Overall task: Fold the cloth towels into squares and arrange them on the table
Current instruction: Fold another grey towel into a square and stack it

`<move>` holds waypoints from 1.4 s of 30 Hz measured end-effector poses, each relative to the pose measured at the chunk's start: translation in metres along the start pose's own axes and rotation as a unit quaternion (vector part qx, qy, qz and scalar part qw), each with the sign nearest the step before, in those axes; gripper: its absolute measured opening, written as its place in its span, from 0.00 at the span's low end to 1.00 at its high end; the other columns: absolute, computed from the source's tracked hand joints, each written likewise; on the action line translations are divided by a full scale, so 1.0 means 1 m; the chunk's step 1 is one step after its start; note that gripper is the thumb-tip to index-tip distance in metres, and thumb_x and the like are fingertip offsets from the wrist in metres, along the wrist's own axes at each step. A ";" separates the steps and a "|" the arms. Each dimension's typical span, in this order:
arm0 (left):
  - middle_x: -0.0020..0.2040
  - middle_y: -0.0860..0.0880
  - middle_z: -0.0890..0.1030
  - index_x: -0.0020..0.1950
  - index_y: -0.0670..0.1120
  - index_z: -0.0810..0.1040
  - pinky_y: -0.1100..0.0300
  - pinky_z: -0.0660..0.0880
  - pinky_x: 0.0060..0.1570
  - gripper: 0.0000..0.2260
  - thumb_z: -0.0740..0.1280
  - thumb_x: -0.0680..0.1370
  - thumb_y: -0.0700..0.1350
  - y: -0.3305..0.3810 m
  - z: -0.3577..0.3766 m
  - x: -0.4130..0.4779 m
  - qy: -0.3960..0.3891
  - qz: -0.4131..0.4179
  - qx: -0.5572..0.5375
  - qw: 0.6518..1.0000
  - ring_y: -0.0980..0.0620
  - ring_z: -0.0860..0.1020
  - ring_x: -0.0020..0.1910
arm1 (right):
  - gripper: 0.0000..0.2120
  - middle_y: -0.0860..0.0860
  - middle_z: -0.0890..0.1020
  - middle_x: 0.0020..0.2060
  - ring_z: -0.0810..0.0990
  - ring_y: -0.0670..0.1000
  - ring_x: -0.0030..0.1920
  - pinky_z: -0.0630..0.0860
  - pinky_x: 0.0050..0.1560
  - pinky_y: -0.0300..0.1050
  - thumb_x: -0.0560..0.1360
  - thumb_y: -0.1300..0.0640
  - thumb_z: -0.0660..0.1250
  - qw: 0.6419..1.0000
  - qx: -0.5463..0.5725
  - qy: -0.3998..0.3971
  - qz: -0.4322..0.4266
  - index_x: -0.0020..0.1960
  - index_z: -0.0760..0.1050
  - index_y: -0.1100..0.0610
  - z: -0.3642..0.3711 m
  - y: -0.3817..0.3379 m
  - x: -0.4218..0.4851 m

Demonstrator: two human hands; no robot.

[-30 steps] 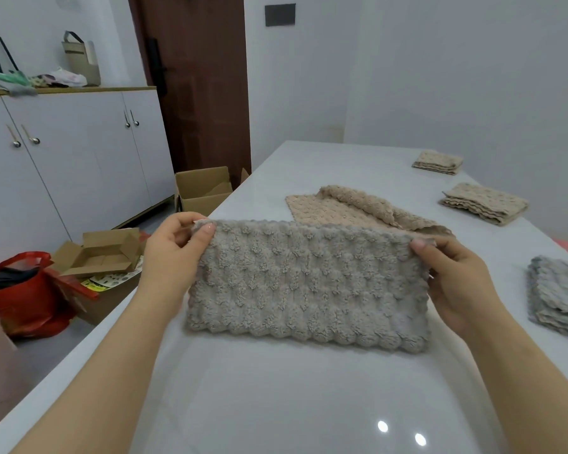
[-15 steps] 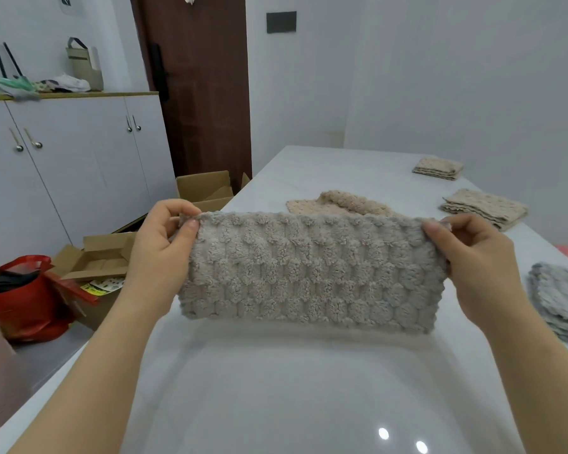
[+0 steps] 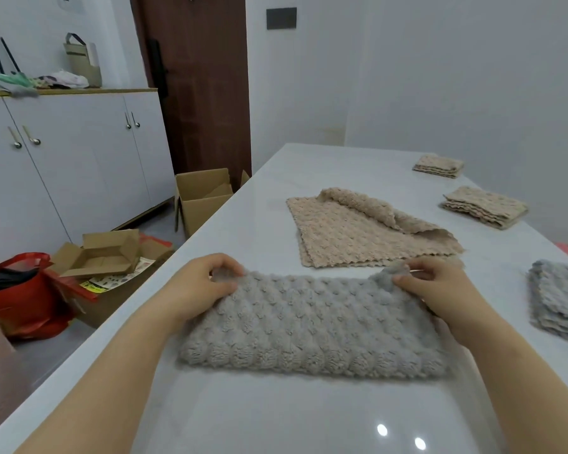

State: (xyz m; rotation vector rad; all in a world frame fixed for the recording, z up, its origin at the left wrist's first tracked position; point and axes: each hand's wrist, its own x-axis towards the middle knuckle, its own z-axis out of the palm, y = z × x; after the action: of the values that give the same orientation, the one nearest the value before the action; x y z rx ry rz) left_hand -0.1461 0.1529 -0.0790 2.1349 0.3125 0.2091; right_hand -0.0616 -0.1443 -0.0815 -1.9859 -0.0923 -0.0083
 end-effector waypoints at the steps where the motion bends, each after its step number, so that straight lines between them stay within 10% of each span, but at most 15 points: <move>1: 0.41 0.54 0.77 0.42 0.48 0.79 0.69 0.71 0.36 0.08 0.66 0.75 0.35 0.000 0.001 0.001 0.013 0.009 0.000 1.000 0.59 0.74 0.37 | 0.06 0.50 0.80 0.41 0.78 0.49 0.42 0.72 0.40 0.41 0.72 0.60 0.70 1.000 0.005 0.021 -0.017 0.49 0.77 0.56 0.000 -0.002 0.000; 5: 0.40 0.58 0.77 0.38 0.54 0.78 0.70 0.66 0.37 0.11 0.67 0.74 0.38 -0.007 0.006 0.006 0.065 0.039 0.070 0.995 0.61 0.72 0.36 | 0.08 0.52 0.80 0.44 0.78 0.52 0.50 0.72 0.51 0.46 0.73 0.60 0.69 0.995 0.013 0.090 -0.035 0.50 0.75 0.52 0.003 0.000 0.001; 9: 0.51 0.52 0.76 0.51 0.53 0.78 0.67 0.66 0.45 0.07 0.64 0.77 0.43 -0.009 0.014 0.008 0.079 0.073 0.209 0.972 0.55 0.73 0.50 | 0.15 0.54 0.80 0.52 0.78 0.53 0.45 0.71 0.41 0.45 0.76 0.53 0.63 0.997 -0.069 0.043 -0.003 0.62 0.71 0.51 0.005 0.003 0.001; 15: 0.78 0.51 0.47 0.74 0.58 0.56 0.50 0.48 0.74 0.28 0.47 0.76 0.65 0.019 0.044 -0.013 0.038 0.180 0.315 0.931 0.48 0.45 0.76 | 0.33 0.55 0.70 0.66 0.74 0.55 0.54 0.71 0.51 0.46 0.71 0.50 0.70 0.980 -0.171 -0.091 0.038 0.71 0.58 0.48 -0.003 -0.009 -0.001; 20: 0.77 0.56 0.40 0.74 0.63 0.42 0.47 0.36 0.74 0.28 0.45 0.76 0.67 0.022 0.077 -0.028 -0.150 0.153 0.416 0.884 0.52 0.36 0.75 | 0.31 0.52 0.67 0.69 0.74 0.51 0.53 0.75 0.56 0.50 0.73 0.58 0.68 0.981 -0.172 -0.084 -0.016 0.71 0.59 0.46 -0.002 -0.010 -0.003; 24: 0.77 0.56 0.42 0.74 0.63 0.42 0.46 0.37 0.73 0.28 0.44 0.76 0.67 0.021 0.080 -0.025 -0.151 0.138 0.432 0.878 0.52 0.38 0.76 | 0.31 0.52 0.66 0.70 0.72 0.45 0.39 0.77 0.47 0.48 0.74 0.58 0.67 0.985 -0.157 -0.069 -0.025 0.71 0.57 0.44 -0.002 -0.008 -0.003; 42: 0.77 0.56 0.42 0.75 0.60 0.41 0.46 0.37 0.73 0.28 0.44 0.77 0.65 0.031 0.092 -0.032 -0.146 0.119 0.428 0.884 0.53 0.38 0.76 | 0.27 0.53 0.73 0.52 0.78 0.54 0.45 0.77 0.49 0.49 0.71 0.61 0.71 0.988 -0.129 -0.083 0.020 0.65 0.67 0.46 -0.020 -0.013 -0.003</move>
State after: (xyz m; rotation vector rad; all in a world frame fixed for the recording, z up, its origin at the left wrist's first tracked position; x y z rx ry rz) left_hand -0.1475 0.0537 -0.1049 3.0387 -0.0692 -0.1543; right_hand -0.0646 -0.1573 -0.0620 -2.2441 -0.1660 0.1803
